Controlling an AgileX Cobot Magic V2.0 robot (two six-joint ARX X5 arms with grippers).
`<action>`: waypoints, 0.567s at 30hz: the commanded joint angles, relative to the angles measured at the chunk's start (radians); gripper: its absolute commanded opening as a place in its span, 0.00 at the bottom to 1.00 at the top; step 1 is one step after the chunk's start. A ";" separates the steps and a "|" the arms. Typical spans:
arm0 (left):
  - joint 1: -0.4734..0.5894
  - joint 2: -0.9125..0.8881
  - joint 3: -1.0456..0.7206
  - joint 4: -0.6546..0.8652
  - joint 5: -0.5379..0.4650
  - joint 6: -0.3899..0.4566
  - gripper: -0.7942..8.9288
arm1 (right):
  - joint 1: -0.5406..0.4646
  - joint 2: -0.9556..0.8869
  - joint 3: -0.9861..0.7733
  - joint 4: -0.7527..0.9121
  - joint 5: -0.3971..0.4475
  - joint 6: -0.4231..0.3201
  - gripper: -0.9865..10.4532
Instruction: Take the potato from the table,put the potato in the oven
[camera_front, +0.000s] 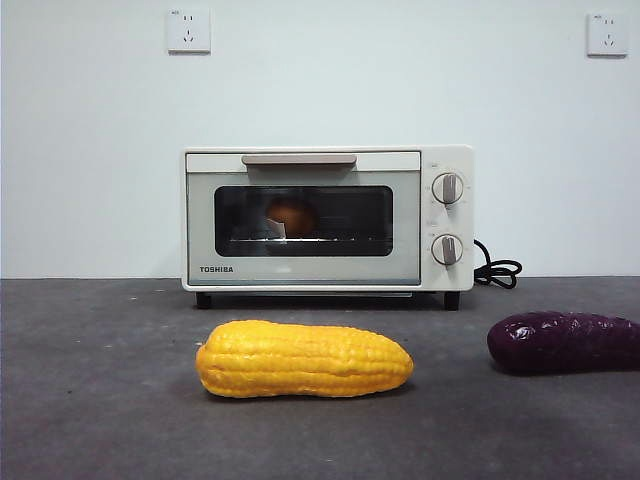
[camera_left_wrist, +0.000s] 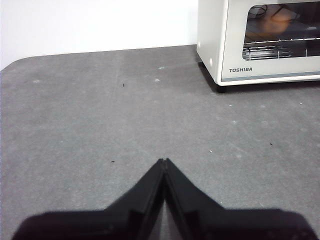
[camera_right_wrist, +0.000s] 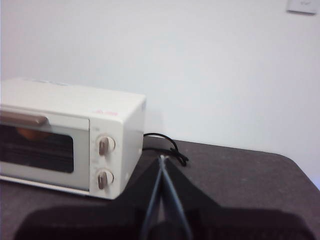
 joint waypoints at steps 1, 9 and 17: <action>0.003 -0.002 -0.010 0.006 0.000 -0.004 0.08 | -0.019 -0.069 -0.126 0.040 0.000 -0.002 0.09; 0.003 -0.002 -0.010 0.006 0.000 -0.004 0.08 | -0.028 -0.280 -0.336 0.051 0.002 0.017 0.09; 0.003 0.000 -0.010 0.006 0.000 -0.004 0.08 | -0.065 -0.320 -0.403 0.047 0.034 0.100 0.09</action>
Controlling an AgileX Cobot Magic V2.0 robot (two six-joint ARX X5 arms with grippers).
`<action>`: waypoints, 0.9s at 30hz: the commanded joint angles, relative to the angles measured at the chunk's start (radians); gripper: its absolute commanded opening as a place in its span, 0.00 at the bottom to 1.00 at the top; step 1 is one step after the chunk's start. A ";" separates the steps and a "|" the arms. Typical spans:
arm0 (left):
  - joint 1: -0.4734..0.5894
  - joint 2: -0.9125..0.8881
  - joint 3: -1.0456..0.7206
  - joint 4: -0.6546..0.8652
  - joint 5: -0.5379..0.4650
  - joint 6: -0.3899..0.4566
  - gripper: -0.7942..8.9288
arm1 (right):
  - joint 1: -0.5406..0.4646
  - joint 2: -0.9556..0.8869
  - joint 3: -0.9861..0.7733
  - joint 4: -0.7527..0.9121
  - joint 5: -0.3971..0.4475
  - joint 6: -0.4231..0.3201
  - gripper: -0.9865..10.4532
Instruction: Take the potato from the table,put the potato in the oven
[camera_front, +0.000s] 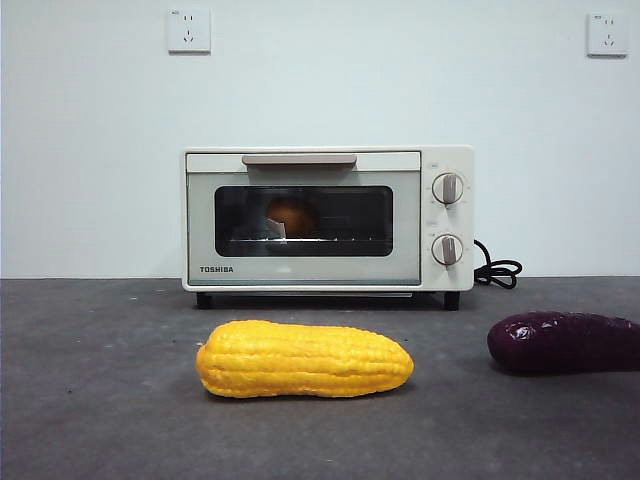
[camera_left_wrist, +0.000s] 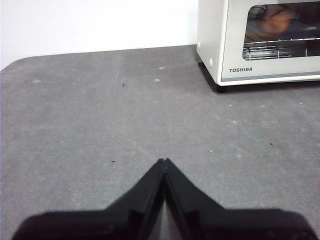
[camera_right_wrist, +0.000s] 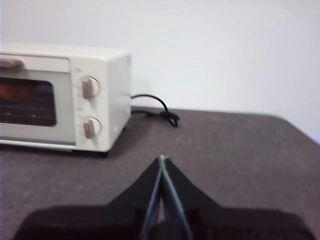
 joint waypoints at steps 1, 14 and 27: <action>0.003 0.002 -0.010 0.006 0.000 -0.004 0.08 | -0.013 -0.002 -0.013 -0.008 0.004 0.036 0.09; 0.003 0.009 -0.010 0.006 0.000 -0.004 0.08 | -0.023 -0.002 -0.013 -0.142 0.011 0.031 0.09; 0.003 0.009 -0.010 0.006 0.000 -0.004 0.08 | -0.022 -0.002 -0.011 -0.212 0.011 0.067 0.09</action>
